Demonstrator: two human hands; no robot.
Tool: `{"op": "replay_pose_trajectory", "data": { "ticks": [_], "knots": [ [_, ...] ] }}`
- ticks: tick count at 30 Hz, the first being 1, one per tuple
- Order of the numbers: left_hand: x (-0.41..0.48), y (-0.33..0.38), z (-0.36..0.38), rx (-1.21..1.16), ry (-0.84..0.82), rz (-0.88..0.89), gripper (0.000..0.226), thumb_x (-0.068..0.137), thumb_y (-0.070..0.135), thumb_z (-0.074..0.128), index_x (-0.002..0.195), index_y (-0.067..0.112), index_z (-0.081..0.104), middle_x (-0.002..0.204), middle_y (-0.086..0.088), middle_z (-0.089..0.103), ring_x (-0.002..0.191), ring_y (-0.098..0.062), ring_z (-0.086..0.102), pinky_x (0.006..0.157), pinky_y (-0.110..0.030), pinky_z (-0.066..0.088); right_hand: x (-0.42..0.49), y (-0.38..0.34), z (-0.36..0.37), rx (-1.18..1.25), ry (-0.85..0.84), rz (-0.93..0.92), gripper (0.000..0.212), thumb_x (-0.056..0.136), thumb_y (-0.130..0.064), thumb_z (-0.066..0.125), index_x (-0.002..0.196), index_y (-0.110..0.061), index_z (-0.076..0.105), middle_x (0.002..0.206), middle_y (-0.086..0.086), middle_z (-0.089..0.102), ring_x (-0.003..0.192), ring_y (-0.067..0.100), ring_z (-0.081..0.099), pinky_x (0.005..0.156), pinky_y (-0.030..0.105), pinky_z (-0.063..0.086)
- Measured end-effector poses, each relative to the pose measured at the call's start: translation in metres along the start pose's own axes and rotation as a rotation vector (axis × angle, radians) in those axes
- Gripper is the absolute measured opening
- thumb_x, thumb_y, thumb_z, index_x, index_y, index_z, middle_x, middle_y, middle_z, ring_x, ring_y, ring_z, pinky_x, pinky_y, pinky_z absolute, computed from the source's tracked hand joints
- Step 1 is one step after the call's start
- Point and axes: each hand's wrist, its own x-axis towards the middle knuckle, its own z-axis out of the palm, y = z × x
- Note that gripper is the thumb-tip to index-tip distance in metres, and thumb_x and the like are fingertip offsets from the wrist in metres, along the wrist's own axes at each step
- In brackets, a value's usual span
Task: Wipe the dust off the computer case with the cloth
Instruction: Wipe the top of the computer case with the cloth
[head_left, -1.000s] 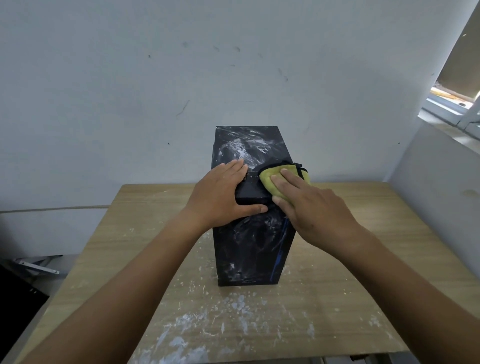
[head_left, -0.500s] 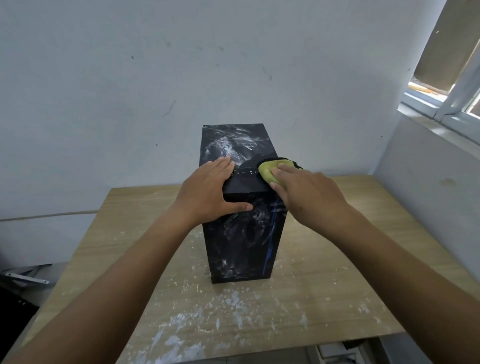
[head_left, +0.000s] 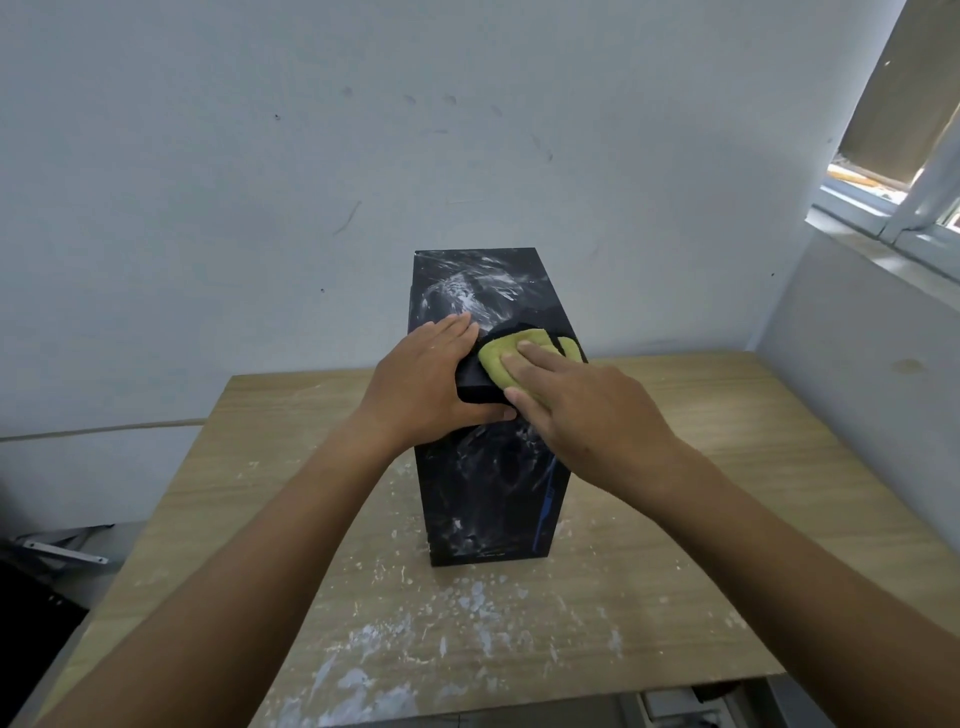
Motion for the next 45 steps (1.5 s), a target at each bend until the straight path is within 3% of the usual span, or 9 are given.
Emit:
{"op": "replay_pose_trajectory", "data": {
  "ticks": [7, 14, 17, 23, 26, 31, 38, 41, 45],
  "knots": [
    [0.000, 0.000, 0.001, 0.015, -0.013, -0.020, 0.111, 0.070, 0.079, 0.059, 0.155, 0.018, 0.022, 0.163, 0.007, 0.016, 0.149, -0.009, 0.012, 0.119, -0.026, 0.010, 0.002, 0.030, -0.007, 0.015, -0.026, 0.088, 0.041, 0.102, -0.043, 0.031, 0.143, -0.039, 0.037, 0.154, -0.016, 0.030, 0.124, 0.027, 0.051, 0.091, 0.039, 0.045],
    [0.000, 0.001, 0.001, 0.002, 0.020, -0.008, 0.109, 0.070, 0.074, 0.066, 0.154, 0.016, 0.027, 0.162, 0.005, 0.021, 0.148, -0.010, 0.017, 0.118, -0.025, 0.012, 0.044, 0.005, -0.008, -0.147, -0.024, 0.126, 0.026, 0.102, -0.031, 0.035, 0.114, -0.018, 0.055, 0.116, 0.005, 0.058, 0.100, 0.031, 0.057, 0.068, 0.033, 0.033],
    [0.000, 0.001, 0.001, -0.007, 0.036, 0.003, 0.109, 0.069, 0.072, 0.069, 0.153, 0.014, 0.030, 0.161, 0.003, 0.025, 0.148, -0.011, 0.020, 0.117, -0.023, 0.011, 0.051, -0.007, -0.001, -0.157, -0.025, 0.122, 0.024, 0.100, -0.026, 0.043, 0.119, -0.017, 0.055, 0.118, 0.005, 0.057, 0.102, 0.029, 0.058, 0.067, 0.033, 0.033],
    [0.001, -0.001, 0.003, -0.009, 0.020, -0.010, 0.112, 0.068, 0.076, 0.065, 0.154, 0.016, 0.027, 0.161, 0.004, 0.024, 0.148, -0.010, 0.019, 0.118, -0.024, 0.011, 0.023, -0.005, -0.005, -0.078, 0.007, 0.028, 0.034, 0.104, -0.033, 0.028, 0.131, -0.023, 0.046, 0.133, -0.002, 0.050, 0.102, 0.029, 0.058, 0.068, 0.032, 0.034],
    [0.001, -0.001, 0.002, 0.004, 0.014, -0.010, 0.109, 0.069, 0.076, 0.064, 0.154, 0.017, 0.027, 0.162, 0.004, 0.022, 0.148, -0.010, 0.017, 0.118, -0.025, 0.011, 0.007, 0.004, -0.007, 0.011, -0.030, 0.014, 0.041, 0.104, -0.038, 0.029, 0.144, -0.033, 0.037, 0.153, -0.011, 0.033, 0.119, 0.026, 0.053, 0.083, 0.034, 0.045],
    [0.000, 0.000, 0.001, 0.014, -0.001, -0.016, 0.110, 0.071, 0.077, 0.061, 0.155, 0.018, 0.023, 0.163, 0.007, 0.017, 0.149, -0.008, 0.012, 0.118, -0.025, 0.011, 0.002, 0.029, -0.014, 0.119, -0.052, 0.077, 0.041, 0.100, -0.044, 0.039, 0.141, -0.043, 0.041, 0.150, -0.022, 0.033, 0.130, 0.020, 0.045, 0.100, 0.038, 0.041],
    [0.000, 0.001, 0.001, 0.013, 0.006, -0.016, 0.110, 0.070, 0.077, 0.061, 0.155, 0.017, 0.024, 0.163, 0.006, 0.018, 0.149, -0.009, 0.014, 0.118, -0.025, 0.011, 0.034, 0.020, -0.015, -0.014, -0.094, 0.210, 0.036, 0.100, -0.041, 0.038, 0.132, -0.034, 0.053, 0.130, 0.004, 0.056, 0.113, 0.031, 0.054, 0.085, 0.036, 0.043],
    [0.000, 0.000, 0.002, -0.006, 0.024, -0.012, 0.110, 0.069, 0.075, 0.065, 0.154, 0.016, 0.027, 0.161, 0.004, 0.023, 0.148, -0.010, 0.018, 0.118, -0.024, 0.011, 0.041, -0.002, -0.010, -0.084, -0.027, 0.135, 0.032, 0.101, -0.036, 0.037, 0.126, -0.027, 0.057, 0.126, 0.003, 0.058, 0.108, 0.029, 0.055, 0.074, 0.034, 0.038],
    [-0.001, -0.001, 0.002, -0.031, 0.026, -0.001, 0.111, 0.069, 0.075, 0.063, 0.154, 0.016, 0.026, 0.161, 0.003, 0.024, 0.148, -0.010, 0.018, 0.118, -0.023, 0.010, 0.032, -0.014, -0.001, -0.058, 0.019, 0.081, 0.034, 0.103, -0.035, 0.032, 0.130, -0.026, 0.051, 0.136, -0.001, 0.051, 0.109, 0.028, 0.055, 0.079, 0.036, 0.044]
  ]
}}
